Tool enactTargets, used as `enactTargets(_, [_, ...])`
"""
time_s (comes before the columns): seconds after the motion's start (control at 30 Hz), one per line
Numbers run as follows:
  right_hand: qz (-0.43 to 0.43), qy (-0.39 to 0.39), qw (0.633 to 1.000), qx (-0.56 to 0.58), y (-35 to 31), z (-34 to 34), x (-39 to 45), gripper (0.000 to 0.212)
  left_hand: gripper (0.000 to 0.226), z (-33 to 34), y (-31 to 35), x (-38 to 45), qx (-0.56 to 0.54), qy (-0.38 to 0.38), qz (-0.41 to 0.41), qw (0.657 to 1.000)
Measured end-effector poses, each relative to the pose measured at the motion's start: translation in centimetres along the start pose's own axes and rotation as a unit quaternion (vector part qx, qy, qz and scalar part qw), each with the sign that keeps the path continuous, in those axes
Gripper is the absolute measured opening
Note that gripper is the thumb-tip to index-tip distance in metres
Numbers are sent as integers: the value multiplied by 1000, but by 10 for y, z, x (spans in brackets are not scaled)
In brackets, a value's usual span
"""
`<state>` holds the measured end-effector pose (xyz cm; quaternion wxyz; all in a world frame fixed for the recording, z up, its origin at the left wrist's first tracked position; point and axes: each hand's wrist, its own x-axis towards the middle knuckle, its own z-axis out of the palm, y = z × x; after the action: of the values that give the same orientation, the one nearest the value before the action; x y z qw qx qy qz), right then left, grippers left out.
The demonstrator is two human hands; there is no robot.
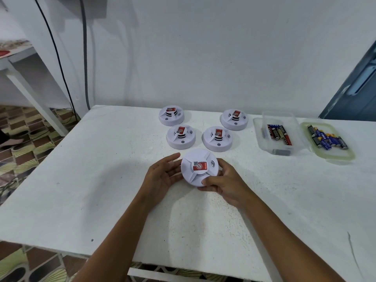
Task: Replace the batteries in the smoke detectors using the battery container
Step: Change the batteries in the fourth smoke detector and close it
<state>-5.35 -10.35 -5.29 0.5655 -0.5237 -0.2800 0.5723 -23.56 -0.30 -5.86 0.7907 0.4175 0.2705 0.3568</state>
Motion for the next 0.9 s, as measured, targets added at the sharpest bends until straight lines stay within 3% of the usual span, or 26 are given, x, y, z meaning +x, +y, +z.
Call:
enactTargets(0.1, [8, -19, 1000, 17, 0, -3, 0, 53, 36, 0, 0, 0, -10, -3, 0, 1000])
enactTargets(0.2, [40, -64, 991, 110, -3, -8, 0, 47, 37, -1, -1, 0, -17, -7, 2, 1000])
enactTargets(0.33, [88, -51, 973, 206, -6, -14, 1, 46, 41, 0, 0, 1, -24, -2, -4, 1000])
enactTargets(0.57, [94, -41, 970, 222, -4, -13, 2, 58, 33, 0, 0, 0, -28, -11, 4, 1000])
enactTargets(0.9, [93, -45, 968, 228, -3, -14, 3, 49, 38, 1, 0, -1, -27, -11, 4, 1000])
